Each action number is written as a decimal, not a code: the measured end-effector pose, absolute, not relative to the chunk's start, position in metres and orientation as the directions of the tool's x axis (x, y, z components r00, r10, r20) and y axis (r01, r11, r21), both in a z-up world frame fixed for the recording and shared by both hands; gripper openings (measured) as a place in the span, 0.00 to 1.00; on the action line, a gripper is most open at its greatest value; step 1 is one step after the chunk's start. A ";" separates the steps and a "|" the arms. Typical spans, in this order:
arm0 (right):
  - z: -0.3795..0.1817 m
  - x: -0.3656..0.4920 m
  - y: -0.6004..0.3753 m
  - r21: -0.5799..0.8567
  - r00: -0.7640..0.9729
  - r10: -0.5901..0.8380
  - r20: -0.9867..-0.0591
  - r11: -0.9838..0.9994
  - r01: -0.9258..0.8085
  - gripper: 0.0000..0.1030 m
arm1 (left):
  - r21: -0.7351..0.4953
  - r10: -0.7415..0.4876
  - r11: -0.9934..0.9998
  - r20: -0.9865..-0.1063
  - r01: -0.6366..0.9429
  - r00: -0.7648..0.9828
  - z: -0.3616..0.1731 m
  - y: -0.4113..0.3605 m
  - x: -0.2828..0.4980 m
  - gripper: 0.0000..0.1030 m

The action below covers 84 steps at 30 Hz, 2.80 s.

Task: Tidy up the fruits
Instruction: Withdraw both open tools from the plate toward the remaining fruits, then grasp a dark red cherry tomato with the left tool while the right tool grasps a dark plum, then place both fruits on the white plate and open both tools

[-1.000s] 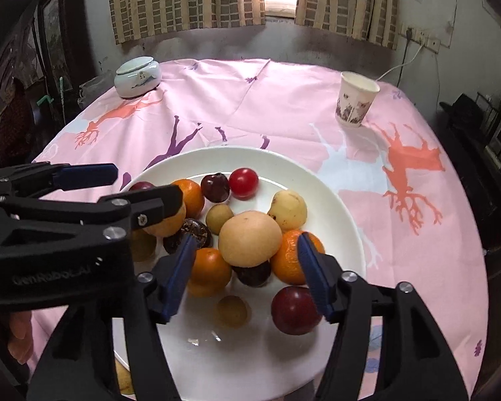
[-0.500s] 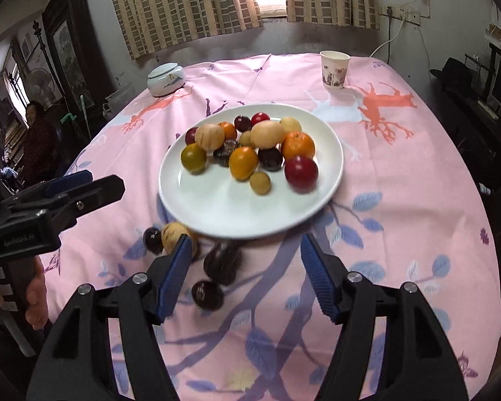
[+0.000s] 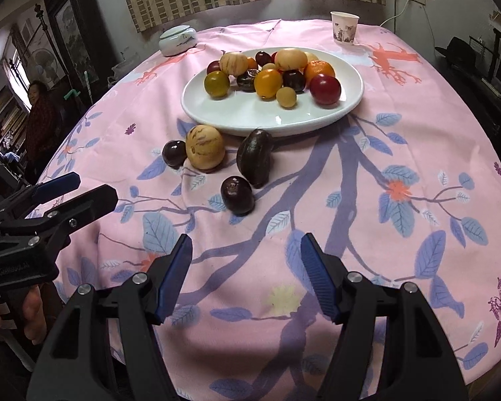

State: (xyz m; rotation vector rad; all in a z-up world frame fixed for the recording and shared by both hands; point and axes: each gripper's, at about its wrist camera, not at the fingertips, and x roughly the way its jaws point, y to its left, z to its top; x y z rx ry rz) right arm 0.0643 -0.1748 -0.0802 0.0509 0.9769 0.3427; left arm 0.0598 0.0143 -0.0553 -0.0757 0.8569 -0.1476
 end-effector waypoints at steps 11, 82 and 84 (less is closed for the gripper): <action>-0.100 0.102 -0.158 0.200 0.497 0.310 -0.811 0.944 -0.262 0.44 | -0.145 -0.144 0.988 -0.760 0.050 0.633 -0.062 0.039 0.063 0.95; -0.032 0.096 -0.194 0.305 0.561 0.416 -0.715 0.909 -0.285 0.26 | -0.188 -0.325 0.943 -0.704 0.276 0.632 -0.014 0.000 0.109 0.32; -0.023 0.117 -0.190 0.295 0.569 0.417 -0.709 0.908 -0.298 0.27 | -0.170 -0.308 0.948 -0.708 0.270 0.636 -0.009 -0.006 0.136 0.32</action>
